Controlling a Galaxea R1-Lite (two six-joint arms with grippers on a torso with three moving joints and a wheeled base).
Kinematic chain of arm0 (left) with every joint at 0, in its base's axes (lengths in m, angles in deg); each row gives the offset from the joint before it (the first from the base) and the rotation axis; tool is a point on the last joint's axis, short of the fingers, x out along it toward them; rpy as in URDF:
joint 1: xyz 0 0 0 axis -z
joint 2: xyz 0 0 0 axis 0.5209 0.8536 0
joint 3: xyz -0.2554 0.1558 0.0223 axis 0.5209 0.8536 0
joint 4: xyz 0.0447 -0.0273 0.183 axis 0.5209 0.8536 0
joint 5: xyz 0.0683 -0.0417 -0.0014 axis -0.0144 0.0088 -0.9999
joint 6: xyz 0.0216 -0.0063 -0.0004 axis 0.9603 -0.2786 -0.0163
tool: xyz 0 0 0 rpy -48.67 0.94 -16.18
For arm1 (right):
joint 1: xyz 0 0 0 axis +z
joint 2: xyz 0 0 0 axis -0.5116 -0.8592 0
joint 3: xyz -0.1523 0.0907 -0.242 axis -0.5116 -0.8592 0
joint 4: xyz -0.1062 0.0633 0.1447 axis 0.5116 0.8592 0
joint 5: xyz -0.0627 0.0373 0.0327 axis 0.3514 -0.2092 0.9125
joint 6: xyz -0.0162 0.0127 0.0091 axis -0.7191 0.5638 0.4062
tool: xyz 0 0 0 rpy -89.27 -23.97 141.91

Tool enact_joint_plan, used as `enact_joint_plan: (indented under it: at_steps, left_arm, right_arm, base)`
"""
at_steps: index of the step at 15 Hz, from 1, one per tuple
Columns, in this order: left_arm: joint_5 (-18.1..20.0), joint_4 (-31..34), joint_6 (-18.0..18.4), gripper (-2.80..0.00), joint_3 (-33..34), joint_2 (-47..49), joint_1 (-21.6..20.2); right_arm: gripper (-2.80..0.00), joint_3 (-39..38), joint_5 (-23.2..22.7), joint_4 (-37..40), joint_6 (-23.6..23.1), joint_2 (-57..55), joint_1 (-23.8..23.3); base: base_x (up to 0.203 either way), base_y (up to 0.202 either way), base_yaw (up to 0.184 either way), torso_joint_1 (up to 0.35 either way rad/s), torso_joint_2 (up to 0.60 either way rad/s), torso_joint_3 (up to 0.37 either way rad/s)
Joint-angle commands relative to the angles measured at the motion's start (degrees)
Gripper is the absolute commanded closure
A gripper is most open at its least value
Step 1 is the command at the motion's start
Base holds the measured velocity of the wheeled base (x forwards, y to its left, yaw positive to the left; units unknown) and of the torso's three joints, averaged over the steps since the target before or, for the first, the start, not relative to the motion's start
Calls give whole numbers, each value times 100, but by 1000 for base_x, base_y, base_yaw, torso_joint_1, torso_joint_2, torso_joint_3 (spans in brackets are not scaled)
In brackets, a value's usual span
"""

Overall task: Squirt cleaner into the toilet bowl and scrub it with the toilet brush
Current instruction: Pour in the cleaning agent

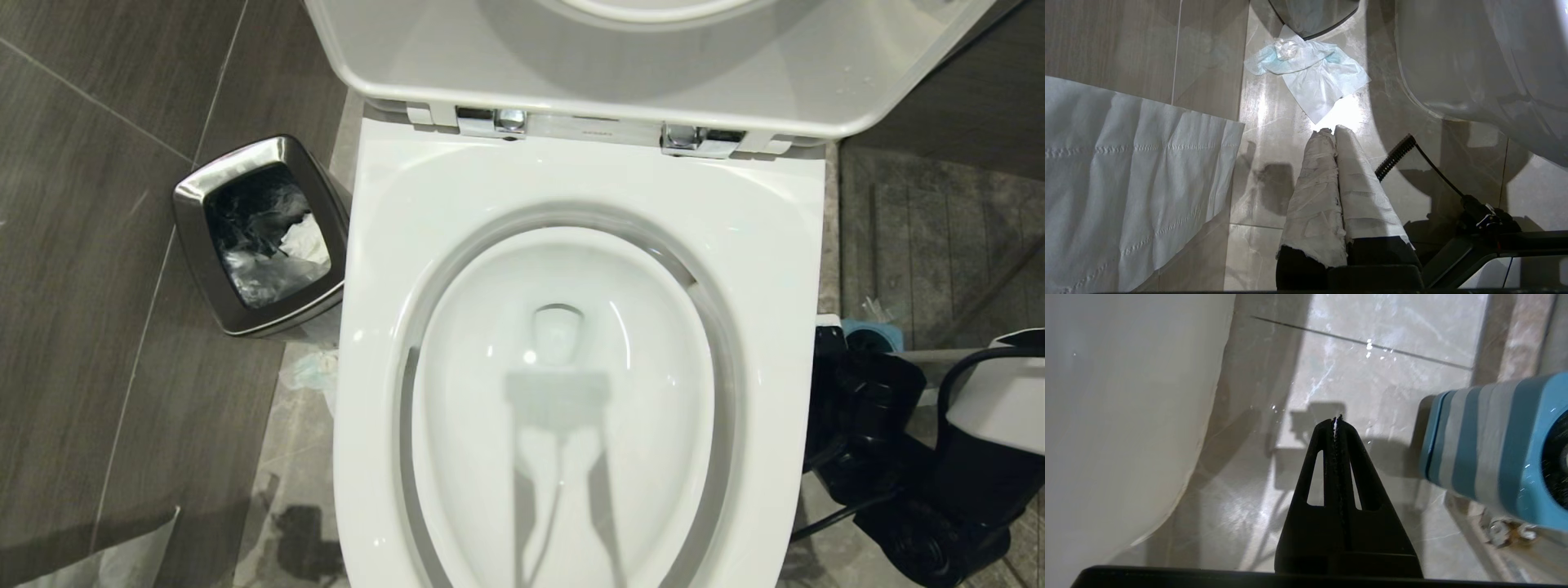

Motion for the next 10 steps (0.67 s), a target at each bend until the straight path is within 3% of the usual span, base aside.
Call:
enact_joint_plan:
  at_steps: [1, 3, 8, 9, 10]
  left_arm:
    - [2, 0, 3, 0, 0, 0, -1]
    - [2, 0, 3, 0, 0, 0, -1]
    - [2, 1, 3, 0, 0, 0, -1]
    - [2, 0, 3, 0, 0, 0, -1]
    - [2, 0, 3, 0, 0, 0, -1]
  right_arm:
    - [0, -146, -35, -54, 164, 33, 5]
    - [0, -330, -238, -54, 201, 192, 4]
    - [0, -270, -237, -54, 271, 54, -24]
    - [-280, -231, -245, -54, 279, 53, -40]
    - [-280, -203, -244, -54, 257, -1, -41]
  base:
    - [0, 0, 0, 0, 0, 0]
    - [0, 0, 0, 0, 0, 0]
    - [0, 0, 0, 1, -6, 0]
    - [0, 0, 0, 0, 0, 0]
    - [0, 0, 0, 3, -32, 0]
